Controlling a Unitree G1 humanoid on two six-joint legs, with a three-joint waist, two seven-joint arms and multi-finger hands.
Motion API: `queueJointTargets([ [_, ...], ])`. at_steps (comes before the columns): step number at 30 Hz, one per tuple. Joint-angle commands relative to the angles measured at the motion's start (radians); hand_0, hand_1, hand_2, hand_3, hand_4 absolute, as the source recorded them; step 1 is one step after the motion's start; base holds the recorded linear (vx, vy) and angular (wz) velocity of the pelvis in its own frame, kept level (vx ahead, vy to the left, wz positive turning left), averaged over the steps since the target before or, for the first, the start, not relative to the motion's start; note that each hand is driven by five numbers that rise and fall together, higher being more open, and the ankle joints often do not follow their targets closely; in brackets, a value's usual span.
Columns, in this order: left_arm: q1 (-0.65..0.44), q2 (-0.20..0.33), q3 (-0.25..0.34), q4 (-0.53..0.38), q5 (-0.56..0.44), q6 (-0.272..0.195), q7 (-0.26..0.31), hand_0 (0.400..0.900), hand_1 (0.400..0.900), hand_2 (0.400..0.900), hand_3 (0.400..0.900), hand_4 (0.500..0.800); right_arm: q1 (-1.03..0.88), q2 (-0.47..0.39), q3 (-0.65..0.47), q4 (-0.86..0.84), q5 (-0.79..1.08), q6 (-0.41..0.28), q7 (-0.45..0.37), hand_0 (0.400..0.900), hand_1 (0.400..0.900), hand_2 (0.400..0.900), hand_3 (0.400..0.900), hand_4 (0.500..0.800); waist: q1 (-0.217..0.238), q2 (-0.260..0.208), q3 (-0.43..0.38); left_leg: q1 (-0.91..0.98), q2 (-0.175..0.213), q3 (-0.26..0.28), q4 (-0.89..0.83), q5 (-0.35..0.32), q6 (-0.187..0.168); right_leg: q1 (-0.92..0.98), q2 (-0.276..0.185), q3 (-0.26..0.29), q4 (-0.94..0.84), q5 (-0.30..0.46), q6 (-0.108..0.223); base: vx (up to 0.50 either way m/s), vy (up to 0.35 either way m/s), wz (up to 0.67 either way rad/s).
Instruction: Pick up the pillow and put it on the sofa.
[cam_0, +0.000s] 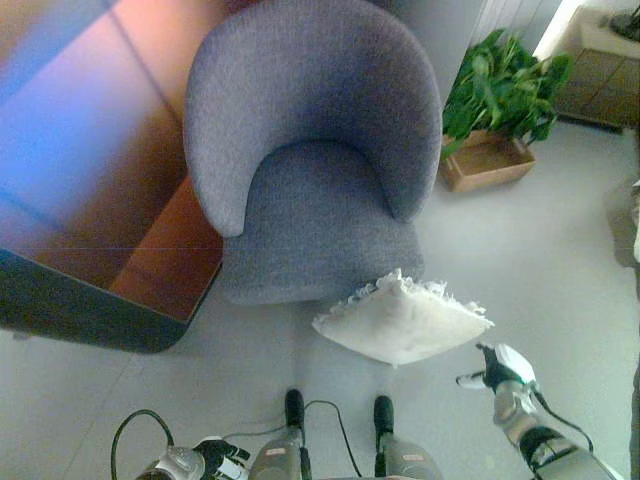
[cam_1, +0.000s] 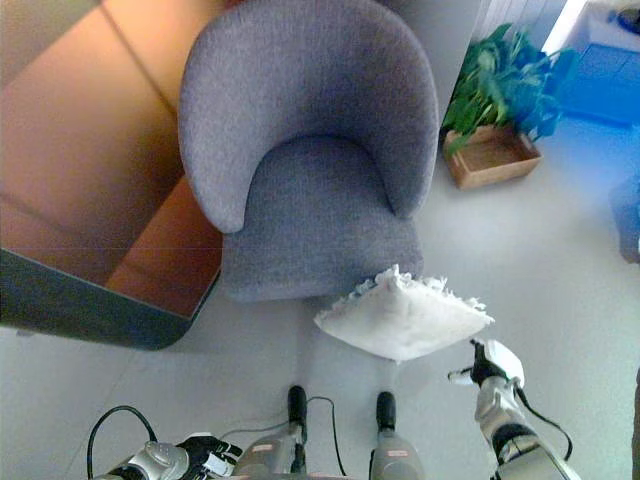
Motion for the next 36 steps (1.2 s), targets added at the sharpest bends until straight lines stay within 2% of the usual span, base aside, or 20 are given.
queueJointTargets([
  [1,-0.074,0.027,-0.032,0.034,-0.060,0.022,-0.016,0.900,0.900,0.900,0.900,0.800,-0.126,-0.082,0.033,-0.016,0.041,-0.016,-0.033,0.900,0.900,0.900,0.900,0.800,0.025,-0.044,0.067,0.000,-0.066,-0.024,-0.007,-0.091,0.041,-0.051,-0.011,-0.009,0.023,0.004,0.037,-0.06,-0.001,0.04],
  [9,-0.162,0.026,-0.047,0.047,-0.113,0.051,-0.011,0.900,0.900,0.900,0.900,0.800,-0.288,-0.156,0.066,-0.023,0.085,-0.032,-0.004,0.900,0.900,0.900,0.900,0.800,0.038,-0.024,0.148,-0.083,-0.069,-0.026,-0.007,-0.068,0.034,-0.153,-0.013,-0.030,0.094,-0.018,0.031,-0.06,-0.001,0.05],
  [17,-0.191,0.012,-0.060,0.042,-0.145,0.052,0.008,0.900,0.900,0.900,0.900,0.800,-0.391,-0.248,0.087,-0.040,0.095,-0.047,0.016,0.900,0.900,0.900,0.900,0.800,0.042,-0.006,0.194,-0.156,-0.074,-0.028,0.012,-0.047,0.031,-0.258,-0.021,-0.051,0.188,-0.046,0.024,-0.04,0.012,0.06],
  [24,-0.172,0.000,-0.067,0.029,-0.168,0.040,0.029,0.900,0.900,0.900,0.900,0.800,-0.428,-0.309,0.083,-0.077,0.103,-0.038,0.026,0.900,0.900,0.900,0.900,0.800,0.040,0.003,0.203,-0.185,-0.077,-0.024,0.022,-0.045,0.028,-0.305,-0.029,-0.055,0.225,-0.057,0.024,-0.02,0.018,0.02],
  [36,-0.144,-0.019,-0.080,0.006,-0.202,0.017,0.040,0.900,0.900,0.900,0.900,0.800,-0.541,-0.371,0.116,-0.148,0.108,-0.072,0.083,0.900,0.900,0.900,0.900,0.800,0.045,0.038,0.220,-0.234,-0.089,-0.016,0.050,-0.040,0.023,-0.363,-0.047,-0.054,0.261,-0.064,0.025,-0.02,0.052,0.00],
])
